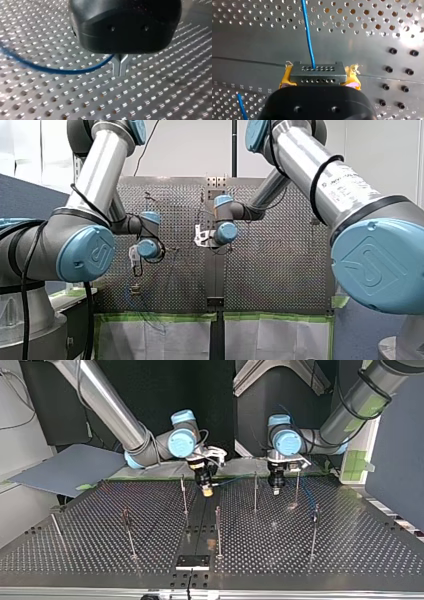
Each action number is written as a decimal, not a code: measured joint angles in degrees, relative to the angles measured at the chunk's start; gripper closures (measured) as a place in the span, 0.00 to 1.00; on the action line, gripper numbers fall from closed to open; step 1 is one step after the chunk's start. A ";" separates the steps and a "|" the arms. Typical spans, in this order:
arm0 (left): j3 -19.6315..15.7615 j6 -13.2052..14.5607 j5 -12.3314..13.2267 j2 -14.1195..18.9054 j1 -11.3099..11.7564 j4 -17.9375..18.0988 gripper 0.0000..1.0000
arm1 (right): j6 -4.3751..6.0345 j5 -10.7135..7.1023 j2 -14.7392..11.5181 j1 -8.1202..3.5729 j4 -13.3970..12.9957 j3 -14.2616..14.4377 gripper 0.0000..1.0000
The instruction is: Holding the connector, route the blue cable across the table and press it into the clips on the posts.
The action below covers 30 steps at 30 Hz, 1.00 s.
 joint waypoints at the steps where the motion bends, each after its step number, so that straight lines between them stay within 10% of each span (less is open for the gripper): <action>1: 0.59 0.00 0.00 0.00 0.16 -0.05 1.00 | 0.06 -0.05 0.00 -0.20 -0.06 0.00 1.00; 9: 3.67 0.00 0.34 -0.02 1.06 -0.81 1.00 | 0.16 -0.83 -0.01 -1.34 -0.33 -0.06 1.00; 12: 3.89 0.02 0.41 -0.03 1.26 -1.30 0.83 | 0.16 -1.16 -0.01 -1.69 -0.38 -0.06 1.00; 17: 3.91 0.19 0.38 -0.02 1.41 -2.36 0.11 | 0.16 -1.49 -0.01 -1.83 -0.40 -0.05 1.00; 20: 3.92 0.68 0.14 0.01 1.41 -3.36 0.00 | 0.13 -1.68 -0.01 -1.82 -0.40 -0.06 1.00; 30: 3.62 4.10 -2.00 0.46 0.78 -8.17 0.00 | 0.15 -1.81 -0.01 -1.60 -0.37 -0.06 1.00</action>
